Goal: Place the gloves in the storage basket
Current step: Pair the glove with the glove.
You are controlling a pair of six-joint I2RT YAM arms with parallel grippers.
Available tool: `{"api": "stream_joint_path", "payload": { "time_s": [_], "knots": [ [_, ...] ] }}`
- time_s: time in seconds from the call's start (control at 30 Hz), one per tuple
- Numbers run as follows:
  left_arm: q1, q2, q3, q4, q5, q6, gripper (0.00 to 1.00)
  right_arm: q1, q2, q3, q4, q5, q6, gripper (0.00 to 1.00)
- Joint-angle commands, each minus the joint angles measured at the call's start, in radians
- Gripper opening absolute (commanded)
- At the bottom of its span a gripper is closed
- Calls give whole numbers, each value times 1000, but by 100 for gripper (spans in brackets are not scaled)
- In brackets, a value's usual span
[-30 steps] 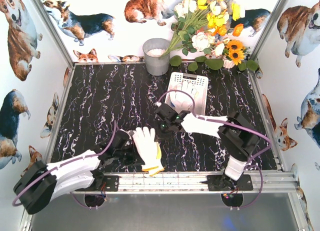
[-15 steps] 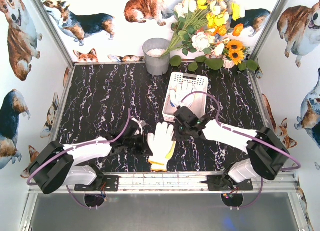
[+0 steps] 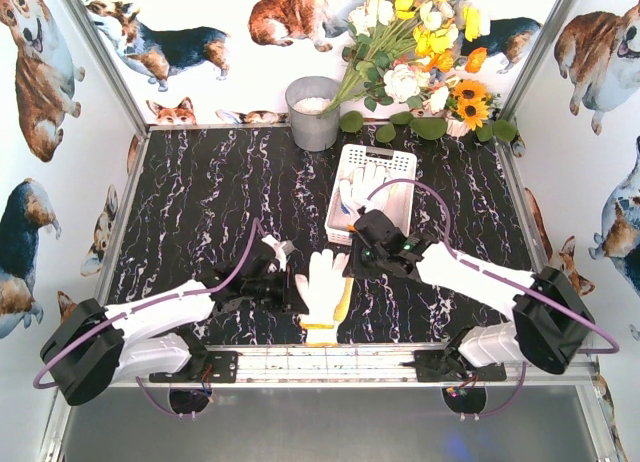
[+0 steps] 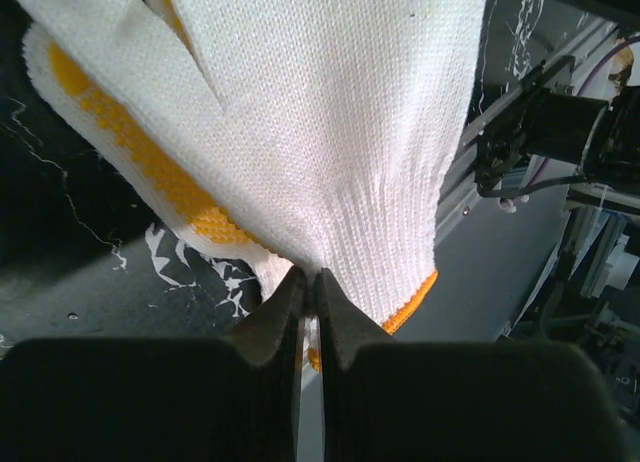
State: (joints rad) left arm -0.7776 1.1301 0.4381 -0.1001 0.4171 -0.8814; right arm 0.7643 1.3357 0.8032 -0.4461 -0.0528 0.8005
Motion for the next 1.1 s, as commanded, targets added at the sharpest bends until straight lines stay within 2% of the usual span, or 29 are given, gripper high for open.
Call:
{"api": "stream_joint_path", "payload": {
  "time_s": [0.0, 0.3, 0.6, 1.07],
  "knots": [
    [-32, -26, 5, -24, 11, -9, 0, 10, -74, -17, 36, 11, 5, 0],
    [-87, -67, 8, -28, -22, -30, 0, 21, -112, -52, 49, 10, 2, 0],
    [-140, -35, -24, -7, -81, -58, 0, 24, -33, -84, 135, -9, 5, 0],
    [-149, 16, -52, 45, -145, -69, 0, 26, 15, -68, 185, 9, -18, 0]
  ]
}}
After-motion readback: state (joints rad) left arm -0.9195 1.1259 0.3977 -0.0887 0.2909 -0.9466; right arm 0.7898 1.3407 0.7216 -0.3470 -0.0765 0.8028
